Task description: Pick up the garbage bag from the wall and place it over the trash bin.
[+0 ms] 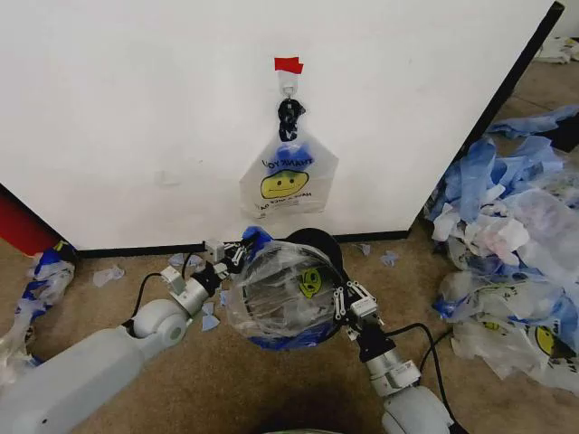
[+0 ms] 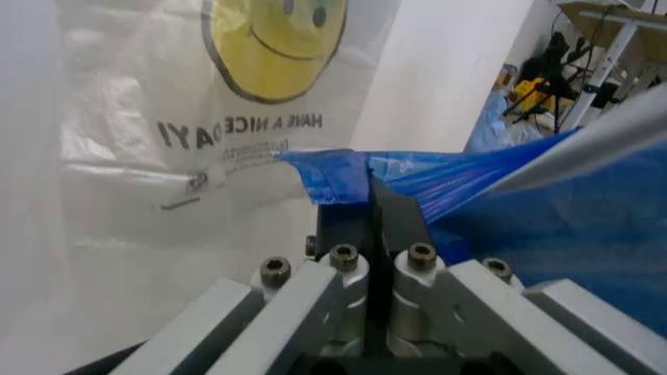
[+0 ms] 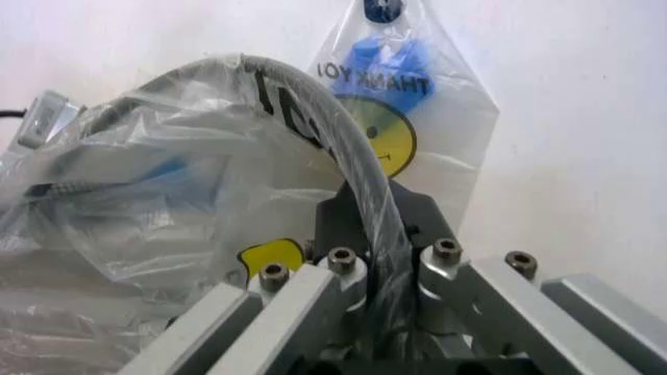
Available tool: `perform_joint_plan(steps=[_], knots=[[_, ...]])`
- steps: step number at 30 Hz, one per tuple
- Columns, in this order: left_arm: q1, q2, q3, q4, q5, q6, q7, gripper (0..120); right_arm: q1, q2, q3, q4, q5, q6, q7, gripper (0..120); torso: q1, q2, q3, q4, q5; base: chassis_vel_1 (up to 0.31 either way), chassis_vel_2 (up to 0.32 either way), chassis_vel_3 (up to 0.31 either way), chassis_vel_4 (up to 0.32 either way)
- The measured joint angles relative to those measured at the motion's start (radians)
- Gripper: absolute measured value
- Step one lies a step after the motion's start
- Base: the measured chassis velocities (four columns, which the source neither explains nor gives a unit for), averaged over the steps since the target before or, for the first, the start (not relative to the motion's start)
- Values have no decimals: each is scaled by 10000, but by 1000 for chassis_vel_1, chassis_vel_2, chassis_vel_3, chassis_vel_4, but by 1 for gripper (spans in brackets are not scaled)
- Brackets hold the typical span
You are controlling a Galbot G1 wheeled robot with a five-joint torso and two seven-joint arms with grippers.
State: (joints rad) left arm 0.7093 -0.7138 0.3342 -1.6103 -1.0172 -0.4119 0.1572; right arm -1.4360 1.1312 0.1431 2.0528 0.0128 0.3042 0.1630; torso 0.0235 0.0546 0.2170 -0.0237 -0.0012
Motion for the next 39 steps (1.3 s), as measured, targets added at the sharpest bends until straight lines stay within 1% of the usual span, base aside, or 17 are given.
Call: perform_joint_plan(steps=[9, 15, 33, 38, 39], knots=[[25, -219, 53, 418, 226, -194, 92, 0, -6, 64, -73, 42, -2, -23, -12, 0, 0, 0, 0, 0, 0, 0, 0, 0, 0], [4, -530, 101, 893, 455, -367, 110, 0, 8, 69, -96, 99, 3, -89, -16, 0, 0, 0, 0, 1, -1, 0, 0, 0, 0], [4, -1000, 128, 1501, 805, -514, 43, 0, -33, 87, -119, 122, 14, -93, -67, 0, 0, 0, 0, 0, 0, 0, 0, 0, 0], [49, -1056, 90, 1536, 900, -556, 30, 0, -64, 100, -115, 154, 5, -88, -71, 0, 0, 0, 0, 0, -1, 0, 0, 0, 0], [85, -1027, 26, 1476, 1084, -588, 6, 0, -78, 113, -113, 157, -8, -69, -72, 0, 0, 0, 0, 0, -1, 0, 0, 0, 0]])
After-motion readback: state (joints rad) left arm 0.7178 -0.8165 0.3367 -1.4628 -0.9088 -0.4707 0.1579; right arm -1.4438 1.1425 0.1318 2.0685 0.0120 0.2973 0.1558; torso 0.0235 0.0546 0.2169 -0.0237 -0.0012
